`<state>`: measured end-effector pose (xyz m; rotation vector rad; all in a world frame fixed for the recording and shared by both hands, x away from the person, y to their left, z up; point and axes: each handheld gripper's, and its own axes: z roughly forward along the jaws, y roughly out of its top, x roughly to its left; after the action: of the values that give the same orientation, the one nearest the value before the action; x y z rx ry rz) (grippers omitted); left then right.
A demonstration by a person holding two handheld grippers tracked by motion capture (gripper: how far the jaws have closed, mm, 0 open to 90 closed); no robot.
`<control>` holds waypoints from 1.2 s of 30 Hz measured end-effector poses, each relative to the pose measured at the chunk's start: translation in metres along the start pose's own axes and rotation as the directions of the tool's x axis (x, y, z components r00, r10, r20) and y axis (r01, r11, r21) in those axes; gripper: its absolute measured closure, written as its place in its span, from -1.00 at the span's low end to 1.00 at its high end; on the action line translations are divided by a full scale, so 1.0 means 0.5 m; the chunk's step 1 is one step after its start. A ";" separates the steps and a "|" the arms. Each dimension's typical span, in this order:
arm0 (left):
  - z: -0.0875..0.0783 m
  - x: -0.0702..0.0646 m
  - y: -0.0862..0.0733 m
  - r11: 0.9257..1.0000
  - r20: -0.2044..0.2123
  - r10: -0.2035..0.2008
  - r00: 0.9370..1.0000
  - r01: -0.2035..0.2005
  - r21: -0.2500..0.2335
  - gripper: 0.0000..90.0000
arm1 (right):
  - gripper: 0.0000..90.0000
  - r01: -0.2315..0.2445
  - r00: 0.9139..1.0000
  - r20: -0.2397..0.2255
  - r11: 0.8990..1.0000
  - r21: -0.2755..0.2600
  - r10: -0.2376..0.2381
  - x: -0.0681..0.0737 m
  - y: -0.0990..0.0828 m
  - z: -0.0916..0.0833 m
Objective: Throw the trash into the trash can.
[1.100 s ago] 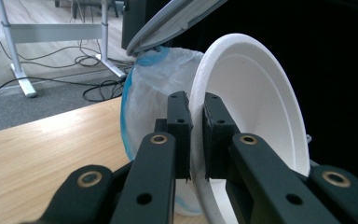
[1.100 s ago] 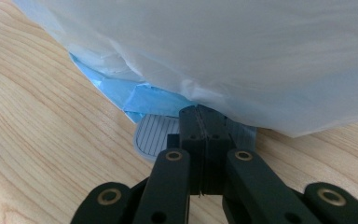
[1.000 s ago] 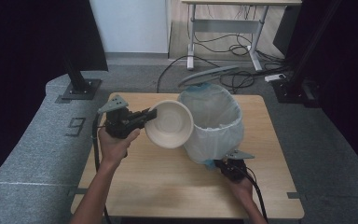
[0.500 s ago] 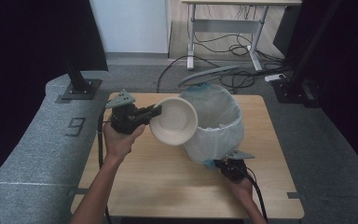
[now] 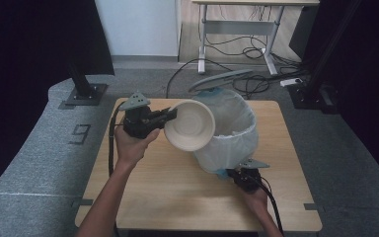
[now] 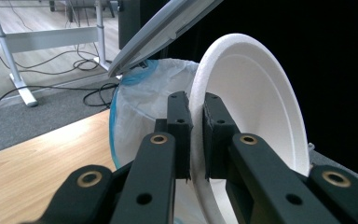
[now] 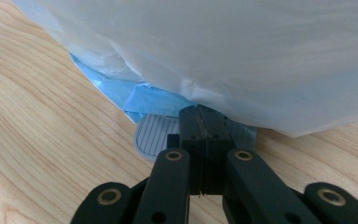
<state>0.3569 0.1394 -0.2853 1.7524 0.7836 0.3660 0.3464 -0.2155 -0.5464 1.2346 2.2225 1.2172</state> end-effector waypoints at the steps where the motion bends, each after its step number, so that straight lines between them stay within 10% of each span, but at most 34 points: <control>1: 0.001 0.000 0.001 1.000 0.000 0.001 1.000 -0.001 0.001 0.86 | 0.97 0.000 1.000 0.000 1.000 0.000 0.000 0.000 0.000 0.000; 36: 0.036 -0.018 0.023 1.000 0.009 0.016 1.000 -0.016 -0.009 0.86 | 0.97 0.000 1.000 0.000 1.000 -0.003 0.000 0.000 0.000 0.000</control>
<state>0.3646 0.1187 -0.2793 1.7520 0.7614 0.3713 0.3464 -0.2154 -0.5466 1.2331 2.2202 1.2196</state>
